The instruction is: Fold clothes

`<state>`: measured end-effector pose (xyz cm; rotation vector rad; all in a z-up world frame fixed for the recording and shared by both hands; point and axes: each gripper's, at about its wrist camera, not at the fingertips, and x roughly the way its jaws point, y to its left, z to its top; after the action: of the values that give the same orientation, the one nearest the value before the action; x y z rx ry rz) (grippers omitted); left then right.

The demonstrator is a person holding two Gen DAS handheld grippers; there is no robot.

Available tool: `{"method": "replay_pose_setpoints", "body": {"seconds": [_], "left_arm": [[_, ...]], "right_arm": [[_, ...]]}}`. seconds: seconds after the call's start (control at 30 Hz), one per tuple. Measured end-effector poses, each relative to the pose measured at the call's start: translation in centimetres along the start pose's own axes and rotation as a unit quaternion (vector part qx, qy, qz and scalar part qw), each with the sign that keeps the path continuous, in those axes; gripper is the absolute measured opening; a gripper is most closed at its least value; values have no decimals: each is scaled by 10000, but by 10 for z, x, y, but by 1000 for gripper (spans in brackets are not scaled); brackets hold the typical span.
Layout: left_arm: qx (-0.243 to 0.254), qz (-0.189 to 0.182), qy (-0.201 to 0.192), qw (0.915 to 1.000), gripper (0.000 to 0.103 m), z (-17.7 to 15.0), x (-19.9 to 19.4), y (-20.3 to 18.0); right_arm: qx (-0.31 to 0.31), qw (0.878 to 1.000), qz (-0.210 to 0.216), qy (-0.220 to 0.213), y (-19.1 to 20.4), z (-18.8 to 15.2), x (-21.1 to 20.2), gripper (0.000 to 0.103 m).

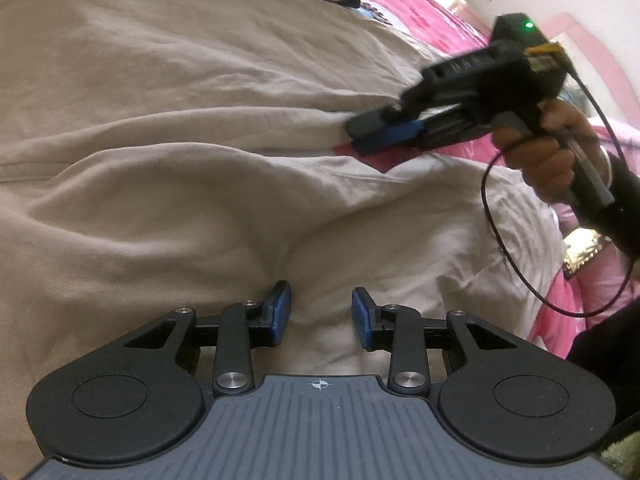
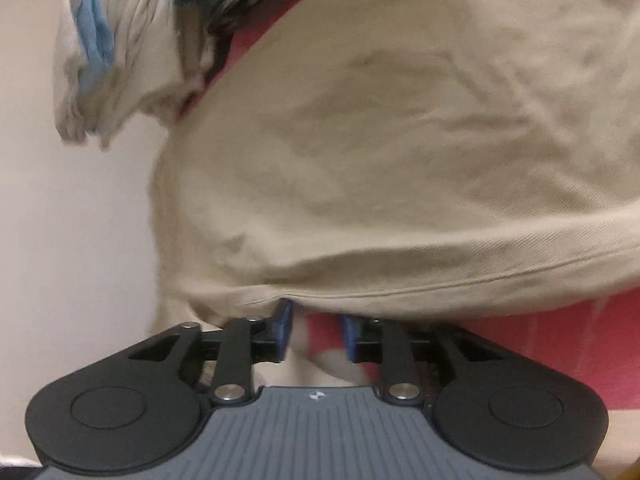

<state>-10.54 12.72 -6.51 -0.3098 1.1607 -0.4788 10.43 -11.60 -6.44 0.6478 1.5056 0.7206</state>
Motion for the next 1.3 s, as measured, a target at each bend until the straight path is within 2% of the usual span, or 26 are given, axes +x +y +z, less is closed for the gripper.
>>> {"method": "replay_pose_setpoints", "body": {"seconds": [0.07, 0.13, 0.23, 0.33, 0.37, 0.43, 0.47, 0.5, 0.6, 0.67, 0.77, 0.93, 1.03, 1.13, 1.2, 1.3], "left_arm": [[48, -2, -13, 10000, 33, -1, -1, -1], [80, -8, -30, 10000, 33, -3, -1, -2], [103, -29, -37, 9999, 33, -4, -2, -1], [131, -38, -46, 9999, 33, -5, -2, -1], [156, -31, -54, 9999, 33, -5, -2, -1], [210, -1, -74, 9998, 33, -6, -1, -4], [241, 15, -87, 9997, 33, -7, -2, -5], [270, 24, -101, 9996, 33, -8, -2, -5], [302, 25, -138, 9994, 33, -10, -3, -5], [259, -8, -145, 9996, 33, -10, -3, -2], [215, -46, -140, 9997, 33, -10, -3, 0], [239, -40, -142, 9996, 33, -10, -3, 1], [252, -19, -151, 9996, 33, -9, -4, 0], [189, -45, -161, 9997, 33, -9, -9, 1], [132, -84, -163, 9997, 33, -7, -12, 2], [132, -124, -250, 9995, 33, -4, -19, 2]], "right_arm": [[-112, 9998, 158, 33, 5, -1, 9, 39], [-511, 9985, 56, 182, 17, -1, 20, 40], [-1008, 9926, 22, 681, 34, 2, 35, 40], [-1323, 9865, -98, 960, 46, 1, 45, 39], [-1445, 9839, -148, 1037, 51, 0, 47, 36], [-1689, 9781, -248, 1189, 60, -2, 53, 22], [-1881, 9742, -330, 1203, 65, -5, 55, 11], [-2104, 9698, -398, 1167, 71, -9, 55, 5], [-2799, 9548, -687, 727, 92, -24, 49, 2], [-3319, 9378, -980, 266, 107, -36, 44, 2], [-4058, 9028, -1394, -290, 123, -56, 44, 2], [-5241, 8239, -2044, -687, 114, -88, 76, 1], [-5386, 8099, -2124, -940, 110, -97, 72, 0], [-4954, 8231, -2418, -1364, 100, -91, 45, 2], [-4481, 8380, -2575, -1749, 87, -87, 13, 3], [-3427, 8824, -2320, -2236, 63, -81, -42, 9]]}}
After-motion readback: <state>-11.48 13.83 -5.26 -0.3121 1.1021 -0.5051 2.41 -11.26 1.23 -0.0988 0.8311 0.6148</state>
